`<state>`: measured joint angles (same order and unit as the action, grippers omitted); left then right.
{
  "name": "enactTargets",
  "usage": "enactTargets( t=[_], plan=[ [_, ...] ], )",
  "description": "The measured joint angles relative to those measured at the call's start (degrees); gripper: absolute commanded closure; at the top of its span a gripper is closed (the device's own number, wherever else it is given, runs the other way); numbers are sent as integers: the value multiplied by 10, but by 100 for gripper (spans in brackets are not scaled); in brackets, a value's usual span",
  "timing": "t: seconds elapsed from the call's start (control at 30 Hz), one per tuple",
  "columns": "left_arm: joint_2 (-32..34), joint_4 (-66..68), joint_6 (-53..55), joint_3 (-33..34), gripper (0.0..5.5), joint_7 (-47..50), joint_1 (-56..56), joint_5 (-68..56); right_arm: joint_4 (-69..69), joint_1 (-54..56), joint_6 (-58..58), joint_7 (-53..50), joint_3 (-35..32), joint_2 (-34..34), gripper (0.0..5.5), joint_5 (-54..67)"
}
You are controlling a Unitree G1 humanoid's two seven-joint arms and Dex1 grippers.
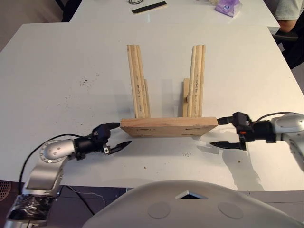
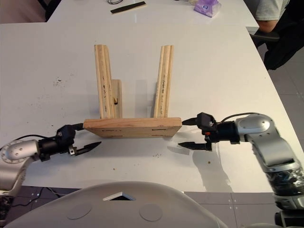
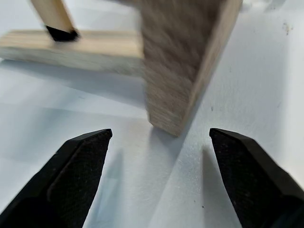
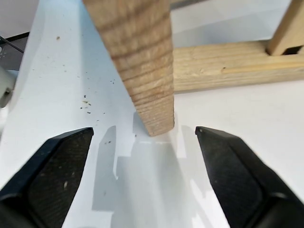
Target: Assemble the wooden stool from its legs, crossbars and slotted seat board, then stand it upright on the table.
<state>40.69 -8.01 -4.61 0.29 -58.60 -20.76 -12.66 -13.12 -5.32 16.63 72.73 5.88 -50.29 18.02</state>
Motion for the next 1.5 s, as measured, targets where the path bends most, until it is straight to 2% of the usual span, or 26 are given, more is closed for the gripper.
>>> enactTargets(
  t=[0.07,0.23,0.43,0.63,0.7,0.9,1.1,1.3,1.5],
  plan=[
    [-10,28,-43,-14,193,2,11,12,23,7,-27,-7,20,11,150,-23],
    [-24,89,-124,-41,267,7,38,20,75,31,-71,-28,52,48,221,-58],
    [-29,111,-152,-63,367,9,56,24,89,23,-84,-30,61,59,319,-61],
    [-22,92,-142,-64,373,-1,42,8,70,-6,-68,-12,57,45,412,-41],
    [-17,78,-126,-64,374,-3,35,1,59,-12,-50,-8,53,41,417,-29],
    [2,-20,5,-37,374,6,2,-50,5,-17,67,-13,-2,38,417,64],
    [57,-193,228,28,374,48,-47,-169,-83,-36,221,-48,-98,12,417,208],
    [140,-258,376,86,374,84,-46,-402,-102,-36,337,-98,-200,-33,417,434],
    [249,-244,441,133,374,85,-25,-657,-83,-36,389,-99,-221,-111,417,633]
  ],
)
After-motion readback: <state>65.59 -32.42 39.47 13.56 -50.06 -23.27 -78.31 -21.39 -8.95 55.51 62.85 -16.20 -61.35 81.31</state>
